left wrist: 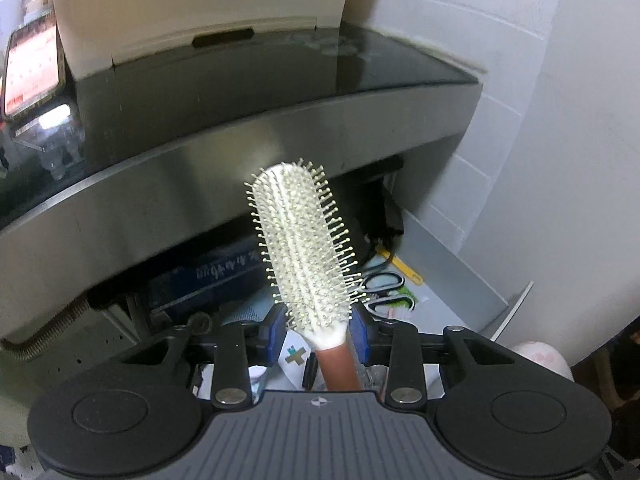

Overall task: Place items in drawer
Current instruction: 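Carry the white hairbrush with the left tool down toward the open drawer, then lower the hairbrush into the drawer and open the left tool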

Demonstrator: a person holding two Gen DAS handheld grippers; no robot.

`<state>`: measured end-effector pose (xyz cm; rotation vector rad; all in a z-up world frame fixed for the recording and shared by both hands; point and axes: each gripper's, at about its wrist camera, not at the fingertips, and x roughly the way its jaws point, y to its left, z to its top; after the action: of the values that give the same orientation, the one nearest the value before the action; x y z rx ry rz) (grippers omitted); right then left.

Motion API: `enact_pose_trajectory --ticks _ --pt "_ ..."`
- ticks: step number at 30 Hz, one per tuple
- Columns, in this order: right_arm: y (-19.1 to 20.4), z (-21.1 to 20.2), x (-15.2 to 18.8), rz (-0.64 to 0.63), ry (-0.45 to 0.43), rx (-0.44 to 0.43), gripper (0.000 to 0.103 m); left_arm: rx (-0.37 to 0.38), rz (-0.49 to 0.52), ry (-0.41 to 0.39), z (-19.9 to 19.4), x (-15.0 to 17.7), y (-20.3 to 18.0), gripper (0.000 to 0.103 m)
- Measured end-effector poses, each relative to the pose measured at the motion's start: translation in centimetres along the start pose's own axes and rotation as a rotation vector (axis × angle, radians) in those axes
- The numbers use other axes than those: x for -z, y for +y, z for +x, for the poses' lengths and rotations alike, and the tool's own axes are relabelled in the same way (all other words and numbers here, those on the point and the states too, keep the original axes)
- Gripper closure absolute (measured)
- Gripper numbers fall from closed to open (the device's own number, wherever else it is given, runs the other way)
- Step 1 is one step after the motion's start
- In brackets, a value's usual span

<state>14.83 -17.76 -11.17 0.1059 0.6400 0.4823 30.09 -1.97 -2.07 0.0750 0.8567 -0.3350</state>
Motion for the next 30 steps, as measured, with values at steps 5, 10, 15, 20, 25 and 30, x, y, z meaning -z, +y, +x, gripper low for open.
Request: enact_pose_trajectory --ticks 5,10,15,20,25,30 --pt "0.0 0.0 0.2 0.001 0.007 0.001 0.000 -0.014 0.000 0.009 2.1 1.0 0.0 0.070" --pt "-0.3 0.0 0.2 0.009 0.012 0.010 0.000 -0.030 -0.004 0.016 4.2 1.0 0.5 0.070" --pt "-0.5 0.1 0.3 0.016 0.018 0.014 0.000 -0.040 -0.016 0.052 6.2 1.1 1.1 0.070" --pt "-0.5 0.3 0.3 0.019 0.023 0.015 0.000 -0.057 -0.023 0.115 8.5 1.5 1.6 0.070" --pt "-0.4 0.4 0.4 0.017 0.029 0.014 0.000 -0.071 -0.022 0.162 10.6 1.5 1.8 0.070" --pt "-0.5 0.4 0.4 0.020 0.028 0.017 0.000 -0.079 -0.013 0.194 12.0 1.2 1.8 0.076"
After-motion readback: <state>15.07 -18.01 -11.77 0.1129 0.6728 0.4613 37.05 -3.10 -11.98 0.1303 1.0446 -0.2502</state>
